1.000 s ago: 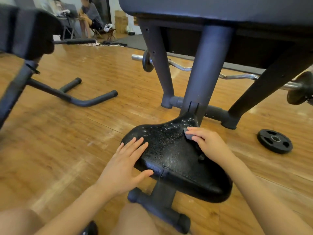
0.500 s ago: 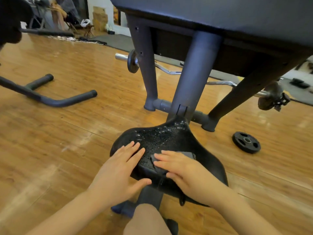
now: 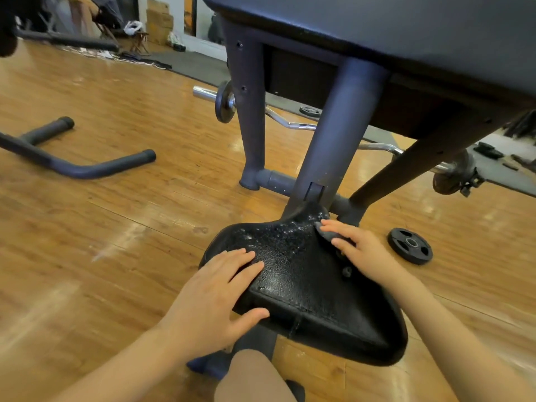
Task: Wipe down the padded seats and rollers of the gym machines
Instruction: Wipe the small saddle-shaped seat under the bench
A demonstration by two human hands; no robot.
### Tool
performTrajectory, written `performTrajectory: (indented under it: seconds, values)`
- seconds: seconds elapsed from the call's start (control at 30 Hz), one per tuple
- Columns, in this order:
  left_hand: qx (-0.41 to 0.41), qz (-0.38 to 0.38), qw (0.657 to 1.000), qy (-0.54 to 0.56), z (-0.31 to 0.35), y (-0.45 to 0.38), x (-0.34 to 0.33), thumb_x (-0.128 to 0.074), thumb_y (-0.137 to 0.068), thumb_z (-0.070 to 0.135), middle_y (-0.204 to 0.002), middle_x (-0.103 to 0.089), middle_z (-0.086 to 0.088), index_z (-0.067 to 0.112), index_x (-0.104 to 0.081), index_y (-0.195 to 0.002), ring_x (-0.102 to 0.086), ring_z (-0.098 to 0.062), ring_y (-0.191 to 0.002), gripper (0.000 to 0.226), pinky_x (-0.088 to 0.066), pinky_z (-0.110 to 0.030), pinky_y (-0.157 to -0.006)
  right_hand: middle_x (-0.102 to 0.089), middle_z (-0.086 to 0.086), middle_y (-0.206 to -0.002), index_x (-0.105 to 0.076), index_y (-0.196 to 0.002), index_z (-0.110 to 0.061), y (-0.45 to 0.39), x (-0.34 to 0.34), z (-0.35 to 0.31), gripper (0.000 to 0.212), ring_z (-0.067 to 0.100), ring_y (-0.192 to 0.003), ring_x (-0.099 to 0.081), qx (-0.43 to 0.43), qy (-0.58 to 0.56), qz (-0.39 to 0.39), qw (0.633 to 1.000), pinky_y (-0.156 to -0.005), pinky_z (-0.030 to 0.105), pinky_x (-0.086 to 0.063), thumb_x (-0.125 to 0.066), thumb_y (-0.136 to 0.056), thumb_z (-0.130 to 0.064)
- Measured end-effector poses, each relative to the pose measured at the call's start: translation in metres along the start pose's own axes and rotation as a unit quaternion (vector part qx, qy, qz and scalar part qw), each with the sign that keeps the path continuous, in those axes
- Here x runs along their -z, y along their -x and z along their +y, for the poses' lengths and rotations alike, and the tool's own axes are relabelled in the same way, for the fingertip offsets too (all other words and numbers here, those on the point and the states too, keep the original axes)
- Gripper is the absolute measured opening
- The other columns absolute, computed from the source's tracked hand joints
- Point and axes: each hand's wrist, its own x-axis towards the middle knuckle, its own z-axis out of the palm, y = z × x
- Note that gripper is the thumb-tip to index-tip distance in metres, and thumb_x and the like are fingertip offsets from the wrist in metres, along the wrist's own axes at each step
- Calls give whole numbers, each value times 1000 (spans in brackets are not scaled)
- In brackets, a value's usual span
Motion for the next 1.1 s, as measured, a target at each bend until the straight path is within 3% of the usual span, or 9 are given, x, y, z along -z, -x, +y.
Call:
performTrajectory:
  seconds: [0.17, 0.37, 0.47, 0.57, 0.67, 0.8, 0.9, 1.0, 1.1]
  values:
    - [-4, 2, 1000, 16, -2, -3, 0, -45, -84, 63, -128, -56, 0, 13, -56, -127, -43, -14, -124, 67, -23, -27, -113, -47, -14, -125, -55, -128, -14, -12, -7, 1, 35, 6, -121, -42, -57, 21, 69, 996, -91, 3, -23, -47, -94, -4]
    - [-7, 6, 1000, 28, -5, -3, -5, -49, -82, 62, -131, -53, -2, 10, -50, -129, -41, -16, -127, 70, -21, -32, -113, -52, -14, -127, -63, -119, -18, 25, -16, -40, 34, -4, -122, -42, 86, 44, -33, 995, -107, 17, -29, -59, -87, -8]
    - [-8, -3, 1000, 23, -7, -5, -3, -48, -81, 63, -130, -54, -2, 11, -52, -127, -42, -16, -126, 70, -22, -32, -112, -49, -19, -133, -57, -126, -25, 49, -24, -70, 40, -6, -128, -37, 148, 71, -94, 982, -109, 12, -23, -46, -88, -32]
    - [-7, -13, 1000, 26, -7, -6, -2, -48, -81, 64, -129, -55, -1, 11, -54, -126, -42, -15, -125, 70, -22, -32, -112, -48, -20, -133, -56, -127, -25, 55, -19, -77, 41, -7, -129, -35, 172, 49, -127, 976, -109, 12, -22, -44, -88, -32]
    - [-3, -14, 999, 32, -7, -6, 0, -48, -81, 64, -129, -55, -1, 12, -55, -126, -42, -15, -125, 69, -23, -32, -111, -53, -17, -126, -59, -121, -24, 32, -3, -57, 35, -4, -124, -43, 123, 39, -50, 990, -106, 11, -27, -57, -88, -13]
    - [4, -30, 999, 28, -17, -6, 6, -49, -81, 65, -133, -53, -4, 9, -55, -128, -43, -18, -127, 73, -21, -34, -113, -55, -5, -129, -60, -123, -15, 7, -11, -44, 35, 13, -125, -46, -8, 105, 31, 994, -95, 0, -17, -56, -89, -4]
    - [35, -54, 998, 22, -26, -6, 11, -43, -81, 70, -138, -49, -3, 10, -51, -132, -41, -18, -130, 80, -18, -32, -114, -52, -6, -133, -58, -125, -18, 14, -38, -72, 36, 7, -129, -40, 65, 116, -3, 991, -106, 10, -17, -56, -90, -7]
    - [56, -64, 996, 10, -28, -4, 13, -32, -83, 75, -138, -49, -3, 12, -48, -134, -36, -15, -130, 82, -24, -32, -113, -41, -19, -137, -52, -130, -27, 32, -47, -102, 37, -5, -131, -27, 155, 108, -78, 979, -109, 10, -11, -50, -94, -17]
    - [56, -73, 996, -16, -27, -3, 12, -26, -85, 74, -138, -50, -3, 11, -49, -133, -37, -16, -129, 83, -27, -42, -106, -54, -11, -131, -60, -123, -23, 44, -47, -110, 39, 1, -127, -38, 217, 140, -113, 959, -108, 15, -20, -44, -88, -26]
